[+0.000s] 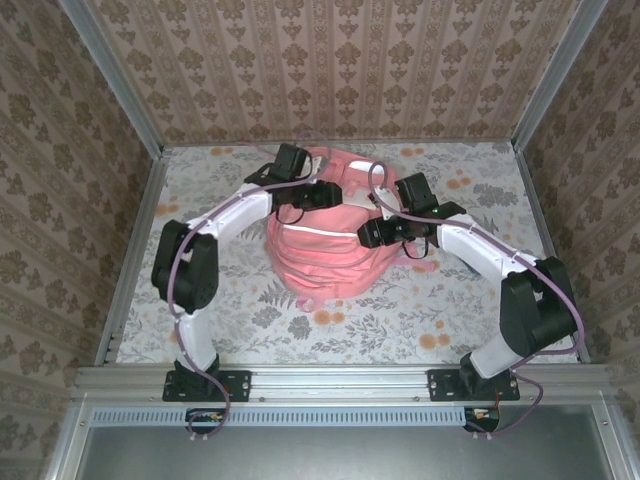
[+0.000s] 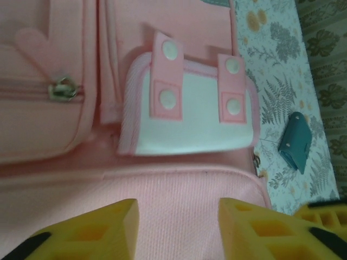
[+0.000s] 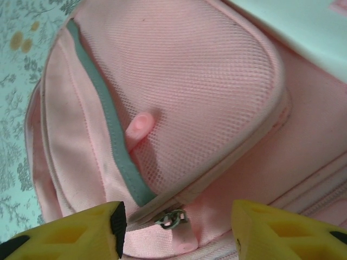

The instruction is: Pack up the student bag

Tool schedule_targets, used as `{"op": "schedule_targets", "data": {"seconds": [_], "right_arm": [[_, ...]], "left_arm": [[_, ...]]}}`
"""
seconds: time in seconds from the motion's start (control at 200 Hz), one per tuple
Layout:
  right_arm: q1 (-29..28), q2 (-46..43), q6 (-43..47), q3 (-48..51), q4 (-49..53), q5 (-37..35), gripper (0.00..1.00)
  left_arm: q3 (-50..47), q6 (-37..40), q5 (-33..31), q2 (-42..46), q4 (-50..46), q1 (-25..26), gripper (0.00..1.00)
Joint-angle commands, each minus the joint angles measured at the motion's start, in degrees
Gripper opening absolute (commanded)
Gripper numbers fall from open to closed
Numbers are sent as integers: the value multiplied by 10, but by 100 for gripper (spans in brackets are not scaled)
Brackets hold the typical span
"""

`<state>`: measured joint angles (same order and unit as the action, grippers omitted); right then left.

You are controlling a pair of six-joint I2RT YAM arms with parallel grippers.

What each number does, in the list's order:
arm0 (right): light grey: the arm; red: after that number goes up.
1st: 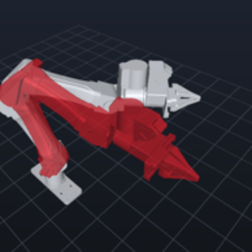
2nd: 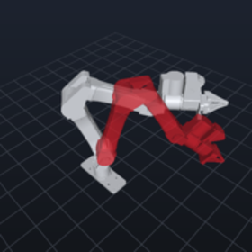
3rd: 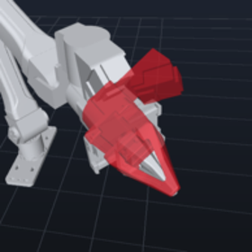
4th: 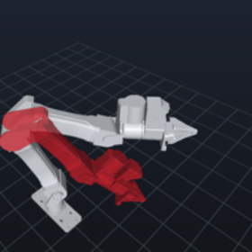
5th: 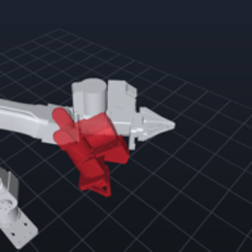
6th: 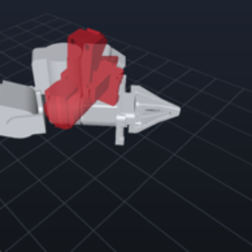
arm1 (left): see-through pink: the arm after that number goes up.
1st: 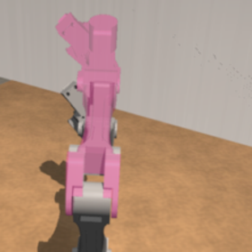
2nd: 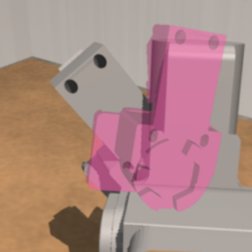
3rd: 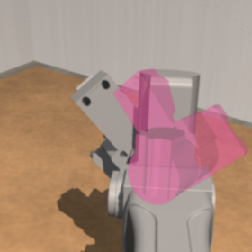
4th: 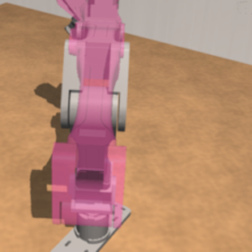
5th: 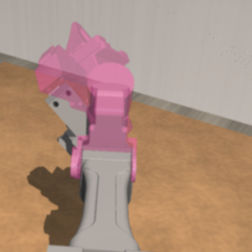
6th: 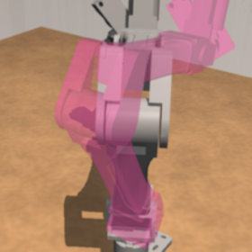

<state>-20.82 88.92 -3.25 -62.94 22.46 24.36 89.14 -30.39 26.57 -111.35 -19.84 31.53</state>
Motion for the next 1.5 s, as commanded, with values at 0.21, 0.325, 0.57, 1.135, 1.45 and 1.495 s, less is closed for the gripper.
{"op": "schedule_targets", "data": {"seconds": [0.21, 0.325, 0.57, 1.135, 1.45, 1.495], "right_arm": [[2, -2, 58, 18, 23, -7, 38], [1, -6, 64, 22, 26, -5, 38], [0, 10, 82, 16, 35, 7, 32], [-13, 7, 55, 13, 44, -10, 5], [-57, -63, 13, 74, 44, -18, 0], [-67, -67, 10, 81, 44, -7, 0]], "left_arm": [[117, 2, -95, -102, -112, 14, 28], [130, 6, -121, -116, -132, 13, 25], [144, 9, -123, -133, -148, 12, 25], [149, -32, -130, -160, -148, 11, 21], [143, -84, -154, -186, -149, 5, 15], [139, -93, -154, -187, -147, 5, 15]]}}
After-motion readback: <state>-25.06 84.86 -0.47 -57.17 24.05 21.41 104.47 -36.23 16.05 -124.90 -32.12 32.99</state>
